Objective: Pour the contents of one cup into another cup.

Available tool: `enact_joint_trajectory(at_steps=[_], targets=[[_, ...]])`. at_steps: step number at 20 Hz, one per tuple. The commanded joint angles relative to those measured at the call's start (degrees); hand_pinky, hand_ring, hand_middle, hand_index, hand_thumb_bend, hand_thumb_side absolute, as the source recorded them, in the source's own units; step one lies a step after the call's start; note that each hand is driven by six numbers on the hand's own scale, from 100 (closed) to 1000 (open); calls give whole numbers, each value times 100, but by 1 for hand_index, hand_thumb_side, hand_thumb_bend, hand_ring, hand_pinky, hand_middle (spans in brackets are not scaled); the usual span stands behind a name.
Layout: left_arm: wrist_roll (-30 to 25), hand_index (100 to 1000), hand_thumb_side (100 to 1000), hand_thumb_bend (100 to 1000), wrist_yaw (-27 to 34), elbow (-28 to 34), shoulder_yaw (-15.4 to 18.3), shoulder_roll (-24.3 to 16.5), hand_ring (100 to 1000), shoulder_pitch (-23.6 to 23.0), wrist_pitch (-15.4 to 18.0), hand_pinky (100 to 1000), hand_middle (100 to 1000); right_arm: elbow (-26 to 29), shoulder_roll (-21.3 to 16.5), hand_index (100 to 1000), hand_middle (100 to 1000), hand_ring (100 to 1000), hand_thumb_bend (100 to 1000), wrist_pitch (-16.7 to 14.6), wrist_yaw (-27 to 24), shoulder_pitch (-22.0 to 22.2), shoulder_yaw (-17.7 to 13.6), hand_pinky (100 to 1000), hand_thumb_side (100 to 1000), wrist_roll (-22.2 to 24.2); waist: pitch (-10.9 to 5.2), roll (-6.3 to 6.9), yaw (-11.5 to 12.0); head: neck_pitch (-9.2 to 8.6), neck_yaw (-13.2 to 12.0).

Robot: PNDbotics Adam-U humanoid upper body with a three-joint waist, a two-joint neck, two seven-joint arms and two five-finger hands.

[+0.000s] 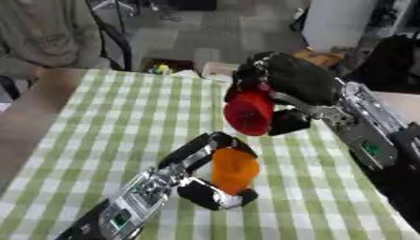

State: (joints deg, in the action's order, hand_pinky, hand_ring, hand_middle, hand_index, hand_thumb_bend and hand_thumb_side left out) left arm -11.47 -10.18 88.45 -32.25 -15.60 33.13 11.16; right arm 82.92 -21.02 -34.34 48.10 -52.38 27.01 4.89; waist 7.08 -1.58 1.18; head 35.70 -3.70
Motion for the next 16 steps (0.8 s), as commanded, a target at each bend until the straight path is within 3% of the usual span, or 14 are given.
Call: enact_joint_trajectory(at_steps=[1, 16], targets=[[-13, 644, 266, 100, 21, 101, 86, -86, 241, 68, 8, 385, 134, 114, -128, 466, 319, 539, 100, -2, 24, -112, -33, 600, 100, -25, -104, 8, -1, 5, -16], [-30, 646, 267, 100, 36, 115, 85, -90, 243, 75, 15, 388, 136, 144, -136, 466, 320, 540, 100, -15, 73, -122, -24, 600, 100, -28, -111, 7, 25, 3, -37]])
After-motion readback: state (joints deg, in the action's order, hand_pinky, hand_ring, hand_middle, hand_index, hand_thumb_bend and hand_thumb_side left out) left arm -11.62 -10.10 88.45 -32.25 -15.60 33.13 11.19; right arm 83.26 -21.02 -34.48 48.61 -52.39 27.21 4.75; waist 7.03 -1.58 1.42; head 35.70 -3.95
